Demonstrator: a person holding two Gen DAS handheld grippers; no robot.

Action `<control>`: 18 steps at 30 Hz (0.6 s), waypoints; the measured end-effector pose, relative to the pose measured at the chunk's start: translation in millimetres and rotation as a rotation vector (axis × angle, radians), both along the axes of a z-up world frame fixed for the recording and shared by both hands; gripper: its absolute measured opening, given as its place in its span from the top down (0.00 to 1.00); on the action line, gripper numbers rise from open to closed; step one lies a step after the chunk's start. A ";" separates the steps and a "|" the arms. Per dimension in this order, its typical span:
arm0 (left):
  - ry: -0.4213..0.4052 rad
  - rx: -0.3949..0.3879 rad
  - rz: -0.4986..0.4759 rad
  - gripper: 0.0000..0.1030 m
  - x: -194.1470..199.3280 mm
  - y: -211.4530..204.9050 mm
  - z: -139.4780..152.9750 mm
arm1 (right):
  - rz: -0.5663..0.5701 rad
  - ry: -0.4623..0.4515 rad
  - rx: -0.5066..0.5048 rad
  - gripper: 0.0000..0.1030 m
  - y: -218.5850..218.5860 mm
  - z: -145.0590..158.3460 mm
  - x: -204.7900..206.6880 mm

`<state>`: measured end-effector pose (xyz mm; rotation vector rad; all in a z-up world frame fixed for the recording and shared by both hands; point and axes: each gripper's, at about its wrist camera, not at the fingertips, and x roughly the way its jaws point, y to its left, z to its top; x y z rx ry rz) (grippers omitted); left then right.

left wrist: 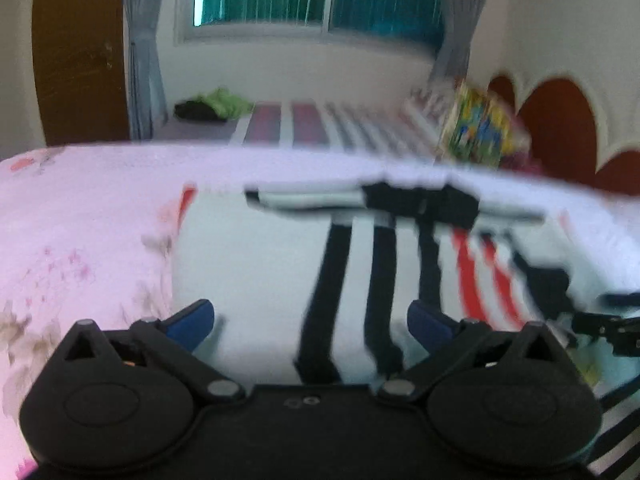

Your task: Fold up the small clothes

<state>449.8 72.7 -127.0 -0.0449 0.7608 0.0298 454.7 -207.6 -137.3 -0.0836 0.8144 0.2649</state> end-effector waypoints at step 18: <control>0.042 0.134 0.033 0.01 -70.1 -30.6 15.6 | 0.031 -0.034 0.162 0.00 -27.9 33.0 -57.3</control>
